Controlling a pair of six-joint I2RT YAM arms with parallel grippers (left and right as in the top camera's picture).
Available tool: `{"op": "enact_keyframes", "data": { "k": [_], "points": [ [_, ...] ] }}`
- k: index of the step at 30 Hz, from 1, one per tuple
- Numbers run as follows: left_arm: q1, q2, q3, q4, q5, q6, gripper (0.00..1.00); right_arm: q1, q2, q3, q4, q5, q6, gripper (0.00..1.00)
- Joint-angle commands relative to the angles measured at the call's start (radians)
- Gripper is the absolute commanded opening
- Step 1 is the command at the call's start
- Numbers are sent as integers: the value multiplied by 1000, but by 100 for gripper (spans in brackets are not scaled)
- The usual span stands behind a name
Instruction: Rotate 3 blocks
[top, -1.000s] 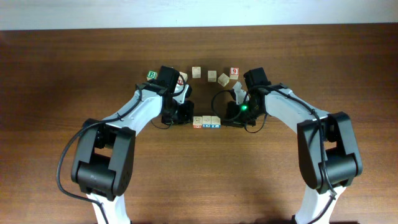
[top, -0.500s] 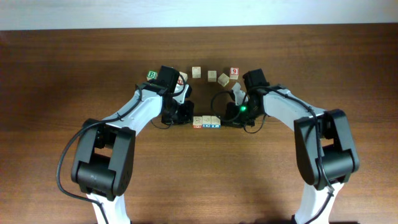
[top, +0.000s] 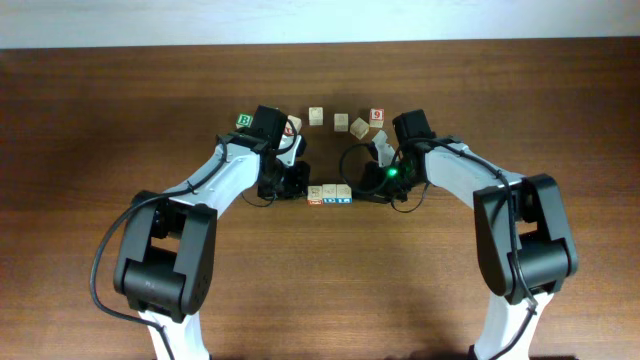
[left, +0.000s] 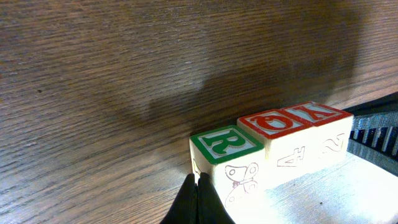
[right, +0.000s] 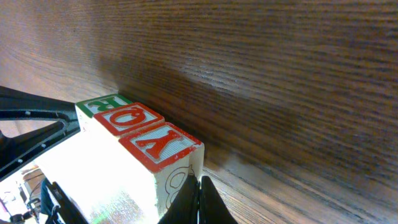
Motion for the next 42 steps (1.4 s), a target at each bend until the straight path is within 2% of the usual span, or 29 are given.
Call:
{"op": "enact_keyframes", "data": {
  "k": [1,20,42],
  "points": [
    [-6,12,-10,2,34,-6,0,2,-66,-8,2,-71,-13,4],
    [-10,12,-10,6,34,-6,0,138,-66,126,-58,-68,-12,4],
    [-10,12,-9,21,37,-6,0,187,-66,128,-20,-68,33,4]
  ]
}}
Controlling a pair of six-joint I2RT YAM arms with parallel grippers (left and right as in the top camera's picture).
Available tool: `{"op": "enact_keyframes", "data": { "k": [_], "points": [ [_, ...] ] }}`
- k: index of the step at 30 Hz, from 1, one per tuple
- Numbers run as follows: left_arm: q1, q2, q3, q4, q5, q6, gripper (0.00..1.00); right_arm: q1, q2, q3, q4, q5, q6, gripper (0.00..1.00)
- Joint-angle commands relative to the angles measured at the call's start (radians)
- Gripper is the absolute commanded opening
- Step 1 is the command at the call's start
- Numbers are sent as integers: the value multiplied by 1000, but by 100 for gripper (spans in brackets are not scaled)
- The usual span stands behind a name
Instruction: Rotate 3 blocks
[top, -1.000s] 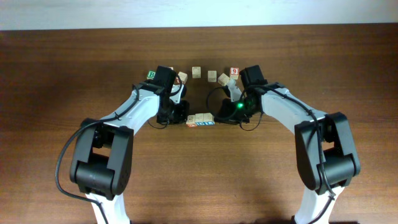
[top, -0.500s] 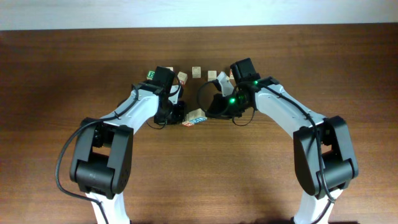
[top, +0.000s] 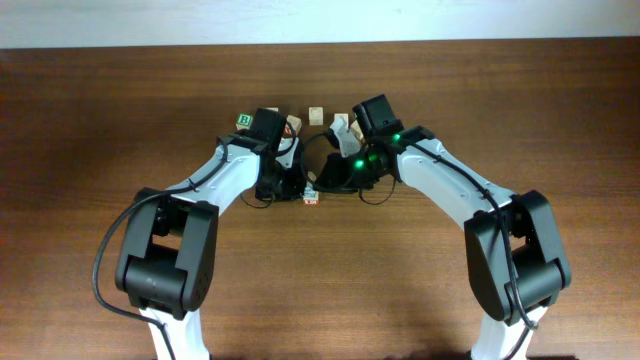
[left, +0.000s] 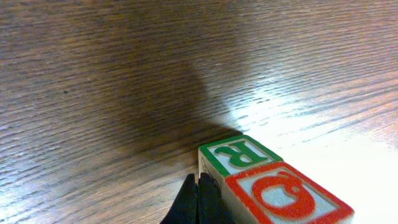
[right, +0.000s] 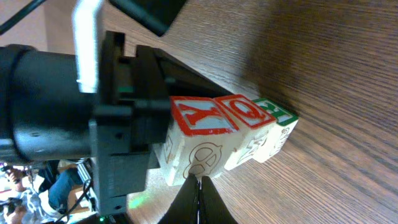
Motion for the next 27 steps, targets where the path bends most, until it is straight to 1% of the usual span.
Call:
{"op": "enact_keyframes", "data": {
  "k": [1,6,11,15,16,19,21,23,27],
  "points": [
    [-14,-3,4,5,74,-6,0,13,6,-3,12,-18,6,4],
    [-14,-3,4,6,74,-6,0,2,6,-3,11,-18,6,4],
    [-14,-3,5,6,74,-6,0,-56,-2,58,-83,-18,-18,5],
    [-14,-3,5,10,74,-6,0,-62,-4,71,-98,-18,-18,6],
    [-13,-3,6,9,74,-6,0,-63,-4,71,-98,-18,-18,9],
    [-14,-4,18,4,74,-6,0,-93,-6,79,-130,-3,-18,12],
    [-13,-5,40,-2,70,-5,0,-132,-6,97,-185,9,-53,13],
    [-12,-5,72,-6,69,3,0,-172,-6,122,-245,18,-87,17],
    [-6,-5,101,-26,67,14,0,-213,-6,135,-292,35,-109,17]
  ]
}}
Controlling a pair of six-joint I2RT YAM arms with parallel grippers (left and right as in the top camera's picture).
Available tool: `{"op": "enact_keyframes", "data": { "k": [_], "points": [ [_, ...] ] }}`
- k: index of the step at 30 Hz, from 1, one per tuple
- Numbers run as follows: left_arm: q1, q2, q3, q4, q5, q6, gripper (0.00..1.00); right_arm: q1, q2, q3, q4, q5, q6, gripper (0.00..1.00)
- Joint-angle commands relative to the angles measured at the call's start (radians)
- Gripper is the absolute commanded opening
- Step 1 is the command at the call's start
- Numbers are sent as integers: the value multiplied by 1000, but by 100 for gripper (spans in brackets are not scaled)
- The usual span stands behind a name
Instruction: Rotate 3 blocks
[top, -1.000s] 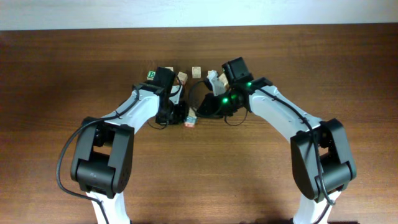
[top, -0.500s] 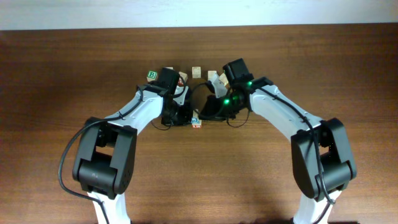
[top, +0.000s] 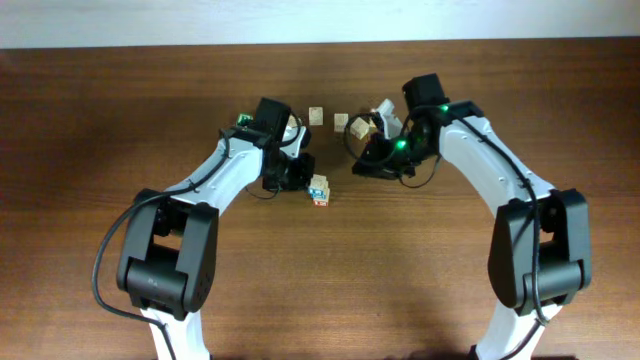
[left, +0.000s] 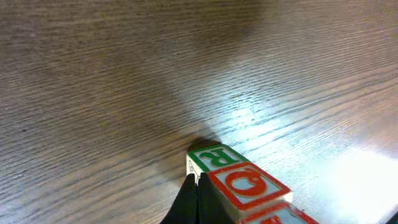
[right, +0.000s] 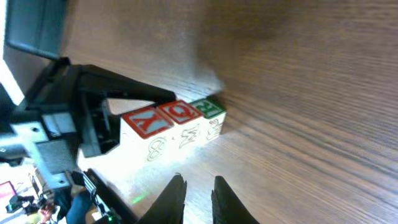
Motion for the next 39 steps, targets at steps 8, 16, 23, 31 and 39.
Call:
{"op": "enact_keyframes", "data": {
  "k": [8,16,23,31,39],
  "points": [
    [117,-5,239,-225,-144,94,0,-69,-14,203,-185,99,-103,22],
    [184,-61,977,-848,-283,251,3,-72,-329,558,-555,401,-121,47],
    [183,-108,1044,-946,-260,247,99,-72,-705,608,-620,457,-120,98],
    [183,-108,1044,-946,-259,247,99,-71,-941,608,-621,451,-121,98],
    [183,-108,1044,-946,-260,247,99,-87,-960,563,-660,578,-121,98]
  ]
}}
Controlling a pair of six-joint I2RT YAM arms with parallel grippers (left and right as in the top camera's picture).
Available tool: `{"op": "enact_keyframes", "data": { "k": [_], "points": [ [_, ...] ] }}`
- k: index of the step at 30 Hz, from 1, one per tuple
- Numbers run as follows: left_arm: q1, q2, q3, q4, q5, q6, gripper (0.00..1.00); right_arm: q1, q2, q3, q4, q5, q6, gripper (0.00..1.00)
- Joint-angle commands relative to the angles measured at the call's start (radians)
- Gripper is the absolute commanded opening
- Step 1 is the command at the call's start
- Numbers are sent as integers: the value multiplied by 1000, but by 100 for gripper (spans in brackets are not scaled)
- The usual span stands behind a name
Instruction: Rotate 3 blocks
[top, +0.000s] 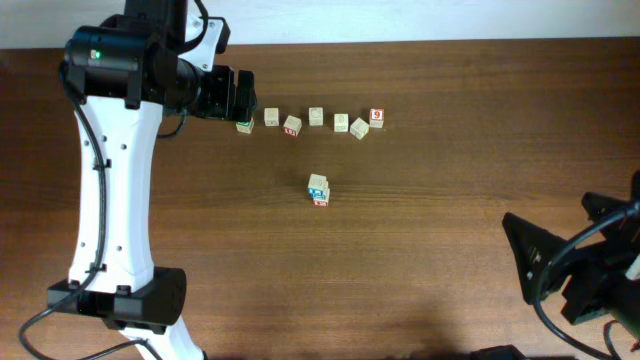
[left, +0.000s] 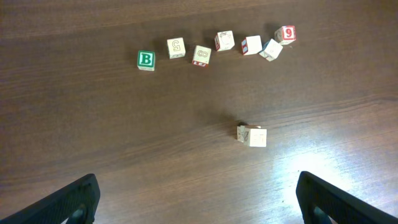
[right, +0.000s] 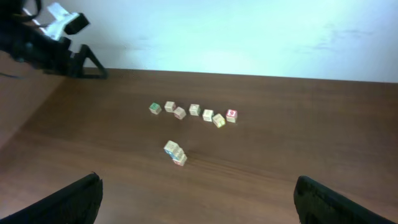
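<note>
The row of three lettered blocks (top: 319, 188) lies near the middle of the table (top: 450, 150), running almost front to back. It also shows small in the left wrist view (left: 252, 134) and the right wrist view (right: 175, 152). My left gripper (left: 196, 179) is high above the back left of the table, wide open and holding nothing. My right gripper (right: 198, 180) is off at the front right, far from the blocks, wide open and holding nothing.
Several loose blocks form a curved line behind the row, from a green B block (left: 146, 60) on the left to a red 9 block (top: 377, 117) on the right. The white wall (right: 249, 31) borders the table's far edge.
Both grippers were low beside the three-block row, the left shut at its R end. Now both arms are far from it and both grippers are wide open. The row lies as before.
The row lay left to right with a shut gripper at each end. Then the right gripper was over at the row's back and the row stood turned. Then the row ran nearly front to back with the right gripper off it. Now both arms are withdrawn.
</note>
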Motion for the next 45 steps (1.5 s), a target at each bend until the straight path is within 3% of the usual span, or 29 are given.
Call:
{"op": "enact_keyframes", "data": {
  "k": [1,5,13,21,28,45],
  "points": [
    [-1,0,8,1,7,12,99,-35,-20,-71,30,122,-1,98],
    [-2,0,8,0,7,12,99,-43,-117,-335,266,159,-155,98],
    [-2,0,8,1,7,12,99,-46,-506,-1319,1115,106,-165,98],
    [-2,0,8,1,7,12,99,-102,-840,-1853,1415,106,-164,98],
    [-1,0,8,1,7,12,99,-102,-1017,-2080,1484,109,-164,98],
    [-2,0,8,1,7,12,99,-100,-1019,-2084,1456,125,-161,98]
  ]
}}
